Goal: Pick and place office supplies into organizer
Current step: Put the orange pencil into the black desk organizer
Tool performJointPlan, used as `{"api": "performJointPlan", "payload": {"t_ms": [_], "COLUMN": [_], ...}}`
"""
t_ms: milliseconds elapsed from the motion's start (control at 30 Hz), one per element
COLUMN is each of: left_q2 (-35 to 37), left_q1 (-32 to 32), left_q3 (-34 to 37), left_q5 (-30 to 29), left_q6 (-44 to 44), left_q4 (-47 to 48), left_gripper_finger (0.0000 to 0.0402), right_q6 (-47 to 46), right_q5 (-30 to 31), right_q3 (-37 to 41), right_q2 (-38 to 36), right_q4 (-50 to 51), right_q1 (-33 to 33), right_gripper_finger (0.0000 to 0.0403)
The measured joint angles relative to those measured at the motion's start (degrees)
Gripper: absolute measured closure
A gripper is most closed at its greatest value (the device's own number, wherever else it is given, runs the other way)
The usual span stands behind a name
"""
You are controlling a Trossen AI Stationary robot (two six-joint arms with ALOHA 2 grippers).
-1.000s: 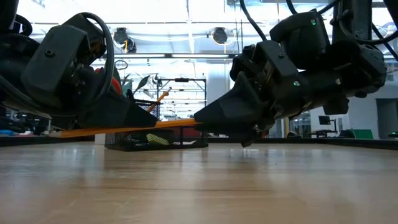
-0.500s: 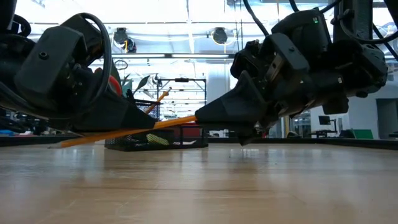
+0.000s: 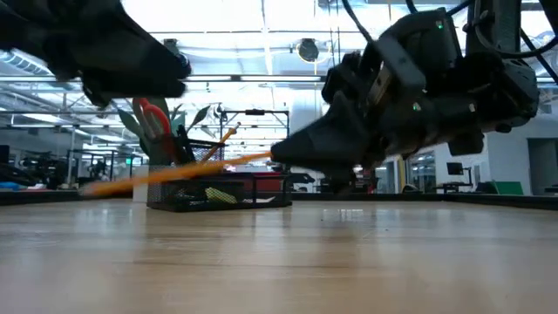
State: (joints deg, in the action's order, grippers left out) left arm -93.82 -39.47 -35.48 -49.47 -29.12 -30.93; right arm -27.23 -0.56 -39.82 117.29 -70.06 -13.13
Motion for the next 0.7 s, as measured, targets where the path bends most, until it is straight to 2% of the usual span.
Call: {"api": "performJointPlan", "payload": {"t_ms": [167,367,467,600,700], "left_q2": [11.49,21.9,27.68,35.12,39.7], "left_q1": [-2.28,-4.89,-5.3,-5.79,-6.04], "left_q3": [0.01,0.04,0.04,0.05,1.28], "left_q5": [-1.28,-5.9,-5.98,-6.01,-2.13], "left_q6": [-3.09,-2.23,-0.44,-0.62,5.14], "left_q4": [16.51,27.7,33.42,38.46,37.53], "left_gripper_finger": [0.0183,0.0154,0.0148,0.0147,0.0146], "right_q6": [1.82,7.45,10.45,15.57,18.23], "right_q5": [-1.03,-0.61,2.27,6.9,10.74], "right_q3": [0.01,-0.05,-0.28,-2.83,-6.2], "right_q2": [-4.0,-13.11,-20.02,-28.8,-32.91], "right_q4": [-0.37,4.01,11.29,25.81,35.06], "right_q1": [0.04,0.92,1.92,2.8,3.41], "right_gripper_finger": [0.0383,0.0384,0.0384,0.0384,0.0384]}}
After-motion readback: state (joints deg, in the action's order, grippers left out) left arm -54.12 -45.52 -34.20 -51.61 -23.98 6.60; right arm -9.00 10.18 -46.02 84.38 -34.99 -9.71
